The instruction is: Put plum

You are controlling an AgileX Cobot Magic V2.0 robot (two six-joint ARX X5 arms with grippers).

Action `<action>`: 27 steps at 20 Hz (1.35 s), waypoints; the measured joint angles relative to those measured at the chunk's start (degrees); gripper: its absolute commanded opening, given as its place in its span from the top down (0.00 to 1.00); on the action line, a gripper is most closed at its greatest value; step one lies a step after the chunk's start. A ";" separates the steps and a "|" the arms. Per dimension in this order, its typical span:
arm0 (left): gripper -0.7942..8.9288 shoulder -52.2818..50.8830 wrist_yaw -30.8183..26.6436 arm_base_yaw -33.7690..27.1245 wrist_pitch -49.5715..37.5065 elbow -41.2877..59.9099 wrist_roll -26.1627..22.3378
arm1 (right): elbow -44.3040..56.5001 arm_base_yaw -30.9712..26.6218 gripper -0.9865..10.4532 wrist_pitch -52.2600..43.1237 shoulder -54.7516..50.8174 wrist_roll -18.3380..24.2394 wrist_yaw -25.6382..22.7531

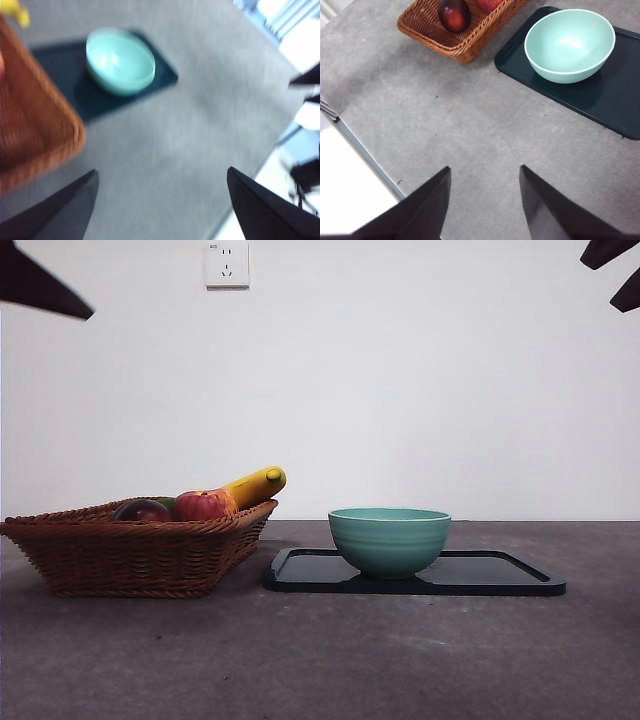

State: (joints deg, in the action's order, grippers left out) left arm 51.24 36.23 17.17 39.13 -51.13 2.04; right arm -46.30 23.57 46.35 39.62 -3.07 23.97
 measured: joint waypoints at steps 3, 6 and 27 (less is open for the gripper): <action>0.50 0.02 0.07 0.00 4.07 0.00 -2.62 | 0.00 0.00 0.72 0.00 0.00 -0.35 -0.02; 0.50 0.02 0.11 0.00 4.02 0.00 -3.28 | 0.00 0.00 0.72 0.00 0.00 -0.44 0.00; 0.50 0.02 0.11 0.00 3.96 0.00 -4.09 | -16.59 -7.37 0.63 -9.92 31.26 -12.41 -10.29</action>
State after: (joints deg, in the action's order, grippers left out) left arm 51.27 36.34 17.17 43.09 -51.13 -2.04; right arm -62.89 16.21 36.42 70.87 -15.49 13.67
